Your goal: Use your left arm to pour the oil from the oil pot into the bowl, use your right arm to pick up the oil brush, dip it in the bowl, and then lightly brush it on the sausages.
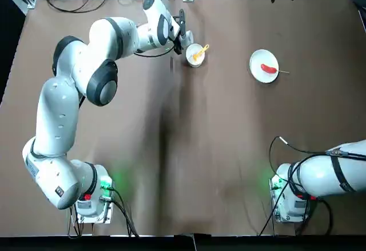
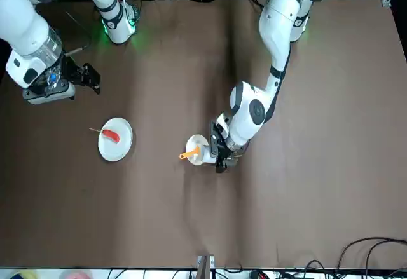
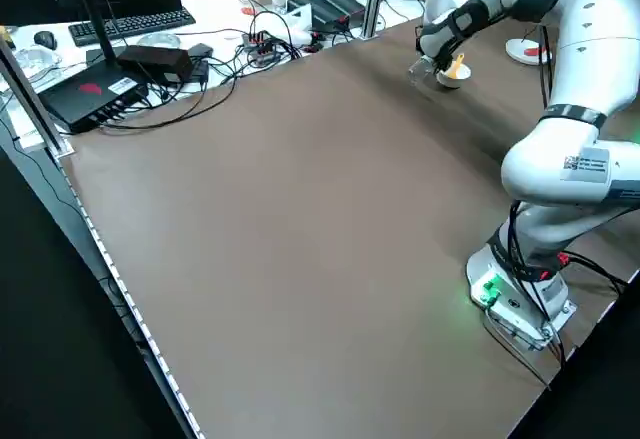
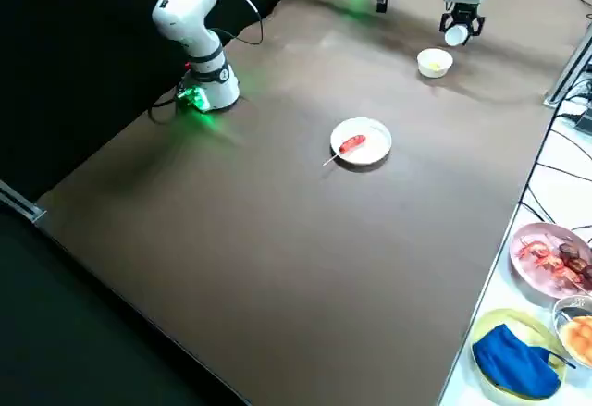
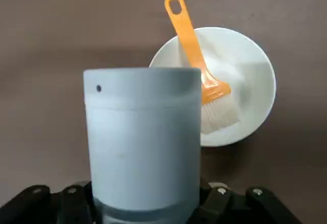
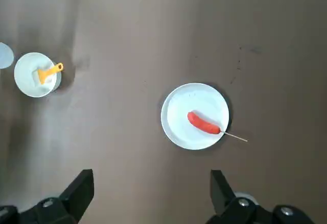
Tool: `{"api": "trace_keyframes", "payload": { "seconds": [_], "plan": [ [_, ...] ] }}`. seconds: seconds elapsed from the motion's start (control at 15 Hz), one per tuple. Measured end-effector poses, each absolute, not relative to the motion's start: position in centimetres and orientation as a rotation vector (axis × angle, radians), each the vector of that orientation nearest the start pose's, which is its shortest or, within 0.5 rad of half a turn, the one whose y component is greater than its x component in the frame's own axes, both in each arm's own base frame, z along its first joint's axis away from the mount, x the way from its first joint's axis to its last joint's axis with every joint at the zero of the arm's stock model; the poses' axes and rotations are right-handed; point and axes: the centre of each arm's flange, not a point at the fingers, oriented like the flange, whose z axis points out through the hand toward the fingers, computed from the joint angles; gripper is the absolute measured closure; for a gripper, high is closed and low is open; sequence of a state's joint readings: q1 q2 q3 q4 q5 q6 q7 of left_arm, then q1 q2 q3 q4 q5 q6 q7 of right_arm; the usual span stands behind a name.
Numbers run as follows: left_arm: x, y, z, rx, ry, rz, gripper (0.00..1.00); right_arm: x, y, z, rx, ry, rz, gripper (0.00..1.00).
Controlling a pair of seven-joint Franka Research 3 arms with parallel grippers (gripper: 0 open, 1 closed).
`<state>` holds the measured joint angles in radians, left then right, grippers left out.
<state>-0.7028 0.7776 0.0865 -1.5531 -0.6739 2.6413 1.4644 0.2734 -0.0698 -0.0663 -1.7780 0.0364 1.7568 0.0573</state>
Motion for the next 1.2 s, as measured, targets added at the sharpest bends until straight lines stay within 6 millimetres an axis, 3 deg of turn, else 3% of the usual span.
{"api": "trace_keyframes", "payload": {
  "seconds": [0.93, 1.2],
  "plan": [
    [59.5, -42.5, 21.7, -2.246, 2.330, -0.679, 0.47, 53.0, 12.7, 58.1, -3.083, -0.259, -0.067, 0.00],
    [60.0, -42.2, 22.2, -2.354, 2.235, -0.689, 0.47, 52.8, 13.4, 58.1, -3.082, -0.281, -0.067, 0.00]
  ]
}}
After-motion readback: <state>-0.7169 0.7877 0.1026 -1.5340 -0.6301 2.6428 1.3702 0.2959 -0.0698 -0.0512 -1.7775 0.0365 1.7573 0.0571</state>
